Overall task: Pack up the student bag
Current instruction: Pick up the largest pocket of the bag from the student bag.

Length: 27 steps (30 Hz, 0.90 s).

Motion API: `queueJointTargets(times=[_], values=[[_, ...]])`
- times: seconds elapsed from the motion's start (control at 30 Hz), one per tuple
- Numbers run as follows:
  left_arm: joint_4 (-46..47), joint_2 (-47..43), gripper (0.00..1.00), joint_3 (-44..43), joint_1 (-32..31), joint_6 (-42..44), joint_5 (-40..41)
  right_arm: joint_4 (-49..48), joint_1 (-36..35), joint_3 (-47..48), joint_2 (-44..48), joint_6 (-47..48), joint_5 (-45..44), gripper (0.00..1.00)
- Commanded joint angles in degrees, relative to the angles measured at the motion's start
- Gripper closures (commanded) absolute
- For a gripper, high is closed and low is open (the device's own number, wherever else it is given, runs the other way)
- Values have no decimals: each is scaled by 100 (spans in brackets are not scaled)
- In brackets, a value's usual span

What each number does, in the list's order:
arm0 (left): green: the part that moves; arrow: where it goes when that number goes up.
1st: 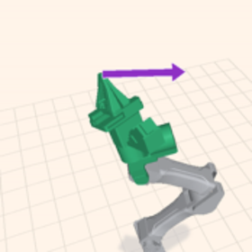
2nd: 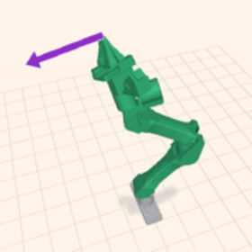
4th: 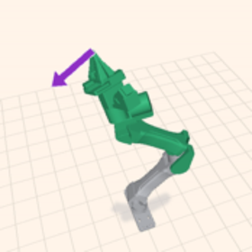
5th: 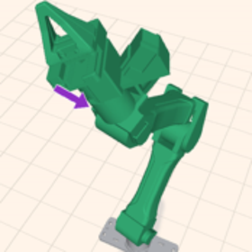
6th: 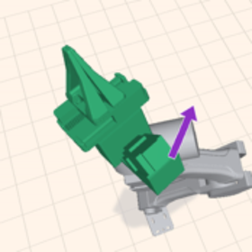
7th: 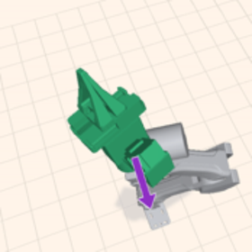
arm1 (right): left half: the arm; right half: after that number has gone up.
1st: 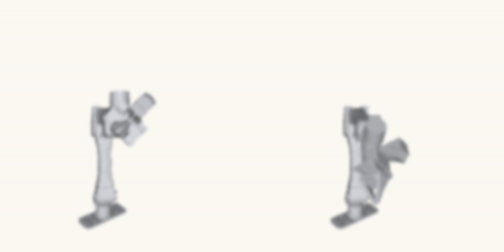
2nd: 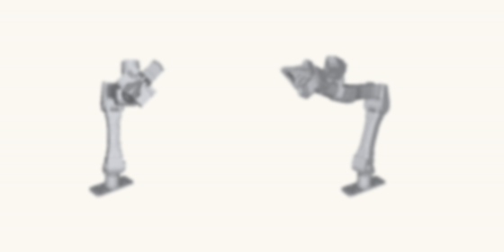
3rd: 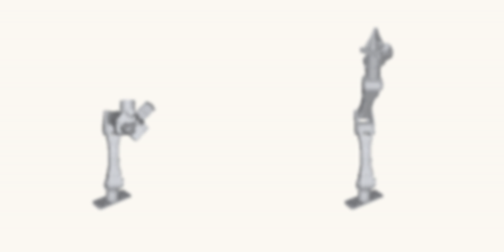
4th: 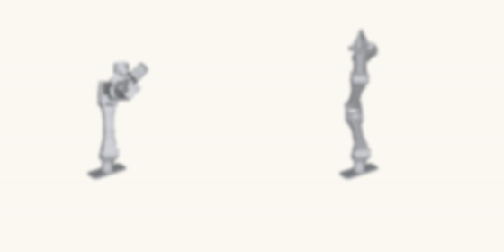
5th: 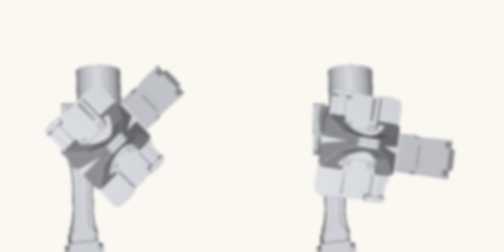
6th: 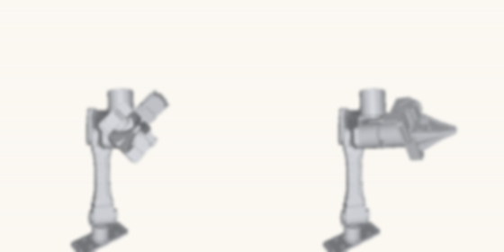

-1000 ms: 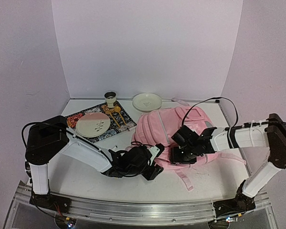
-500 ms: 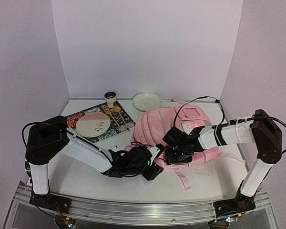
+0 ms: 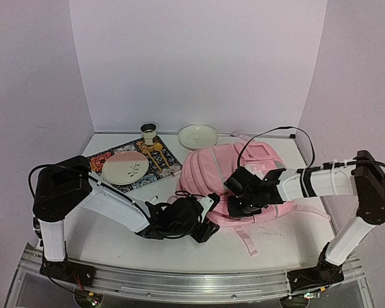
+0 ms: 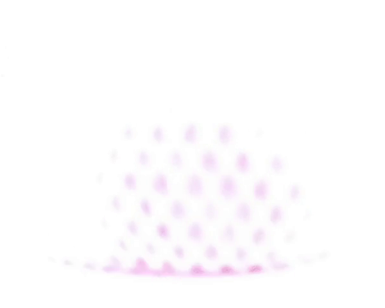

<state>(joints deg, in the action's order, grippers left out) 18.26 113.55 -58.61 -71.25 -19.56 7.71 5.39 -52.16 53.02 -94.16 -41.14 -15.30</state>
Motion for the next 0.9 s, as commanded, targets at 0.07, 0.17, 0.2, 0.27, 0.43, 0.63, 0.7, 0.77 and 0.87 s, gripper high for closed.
queueJointTargets(times=[0.07, 0.17, 0.2, 0.27, 0.43, 0.63, 0.7, 0.77, 0.87], values=[[126, -392, 50, 81, -30, -158, 136, -223, 40, -263, 378, 10, -125, 93], [134, -481, 50, 70, -27, -180, 96, -225, 40, -367, 395, 26, 15, 93], [132, -522, 50, 71, -27, -184, 87, -225, 37, -386, 392, 51, 93, 90], [133, -597, 50, 73, -26, -179, 80, -223, 39, -430, 390, 114, 267, 82], [134, -710, 50, 97, 37, -169, 89, -225, 40, -504, 408, 341, 413, 69], [135, -705, 50, 132, 122, -204, 103, -119, 40, -414, 194, 469, 349, 68], [127, -676, 50, 113, 138, -202, 104, -55, 39, -359, 81, 489, 360, 71], [127, -588, 50, 85, 154, -203, 117, -21, 41, -327, 45, 491, 371, 81], [125, -430, 51, 41, 181, -220, 116, 14, 41, -313, 151, 517, 397, 94]])
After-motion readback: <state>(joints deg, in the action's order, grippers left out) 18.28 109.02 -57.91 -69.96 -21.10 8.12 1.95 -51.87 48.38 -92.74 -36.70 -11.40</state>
